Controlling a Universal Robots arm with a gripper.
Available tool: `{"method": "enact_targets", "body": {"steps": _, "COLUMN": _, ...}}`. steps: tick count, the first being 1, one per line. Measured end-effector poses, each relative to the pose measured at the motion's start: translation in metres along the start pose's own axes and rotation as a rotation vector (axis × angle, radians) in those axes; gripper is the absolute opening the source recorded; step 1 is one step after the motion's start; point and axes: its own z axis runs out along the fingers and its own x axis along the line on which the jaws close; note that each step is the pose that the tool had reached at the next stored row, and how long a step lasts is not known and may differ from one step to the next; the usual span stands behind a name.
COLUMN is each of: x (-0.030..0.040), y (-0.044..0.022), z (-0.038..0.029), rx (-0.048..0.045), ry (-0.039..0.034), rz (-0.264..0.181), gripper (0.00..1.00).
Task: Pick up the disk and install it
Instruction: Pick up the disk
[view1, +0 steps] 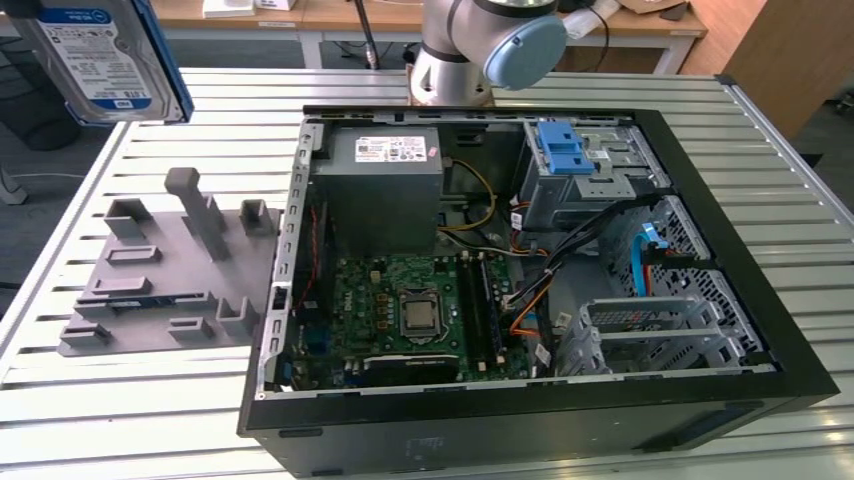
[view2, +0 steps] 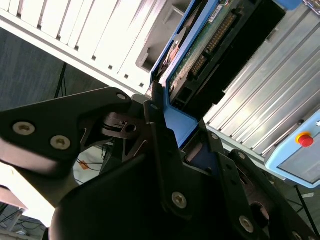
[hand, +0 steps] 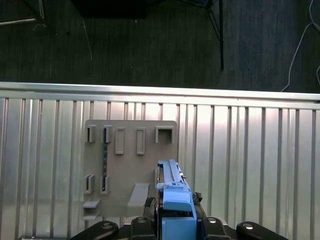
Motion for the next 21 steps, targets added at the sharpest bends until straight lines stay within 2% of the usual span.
{"method": "enact_targets", "body": {"steps": 7, "x": 0.0, "y": 0.0, "z": -0.0014, "rx": 0.0, "ry": 0.0, "rz": 0.0, "gripper": 0.36}}
{"method": "enact_targets", "body": {"steps": 8, "x": -0.0002, "y": 0.0002, "z": -0.0166, "rx": -0.0001, "ry": 0.0, "rz": 0.0, "gripper": 0.36}}
{"method": "enact_targets", "body": {"steps": 21, "x": -0.0002, "y": 0.0002, "z": -0.0187, "rx": 0.0, "ry": 0.0, "rz": 0.0, "gripper": 0.36}}
